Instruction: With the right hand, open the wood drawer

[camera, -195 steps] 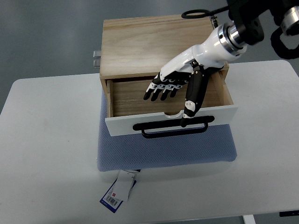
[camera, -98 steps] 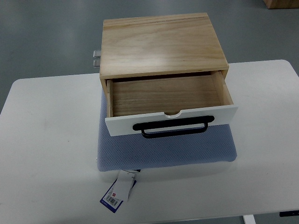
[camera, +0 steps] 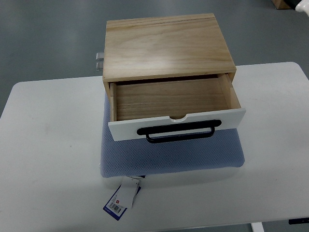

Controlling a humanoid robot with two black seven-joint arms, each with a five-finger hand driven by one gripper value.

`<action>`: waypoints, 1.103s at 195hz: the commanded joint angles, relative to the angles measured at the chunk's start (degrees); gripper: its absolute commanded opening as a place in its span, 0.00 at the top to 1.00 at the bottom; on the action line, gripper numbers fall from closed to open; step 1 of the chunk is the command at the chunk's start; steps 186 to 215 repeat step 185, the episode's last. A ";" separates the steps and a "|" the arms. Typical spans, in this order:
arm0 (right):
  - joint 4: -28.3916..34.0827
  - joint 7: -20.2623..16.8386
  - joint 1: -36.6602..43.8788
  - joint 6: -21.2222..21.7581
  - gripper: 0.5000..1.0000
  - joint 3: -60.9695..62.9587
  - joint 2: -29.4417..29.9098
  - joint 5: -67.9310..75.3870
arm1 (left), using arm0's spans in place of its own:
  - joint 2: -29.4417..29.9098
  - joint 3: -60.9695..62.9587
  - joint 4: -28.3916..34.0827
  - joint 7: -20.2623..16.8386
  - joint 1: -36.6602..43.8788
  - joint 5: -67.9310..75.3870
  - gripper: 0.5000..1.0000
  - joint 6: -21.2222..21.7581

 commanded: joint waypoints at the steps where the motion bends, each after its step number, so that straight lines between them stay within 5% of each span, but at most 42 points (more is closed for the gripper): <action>1: -0.05 0.32 -2.88 -1.50 0.11 5.31 4.59 -0.02 | 0.00 0.05 0.03 0.01 0.00 -0.01 0.00 0.02; 215: -0.58 3.48 -9.74 -1.50 0.11 11.12 9.42 -0.02 | 0.00 0.05 0.03 0.01 0.09 -0.01 0.00 0.02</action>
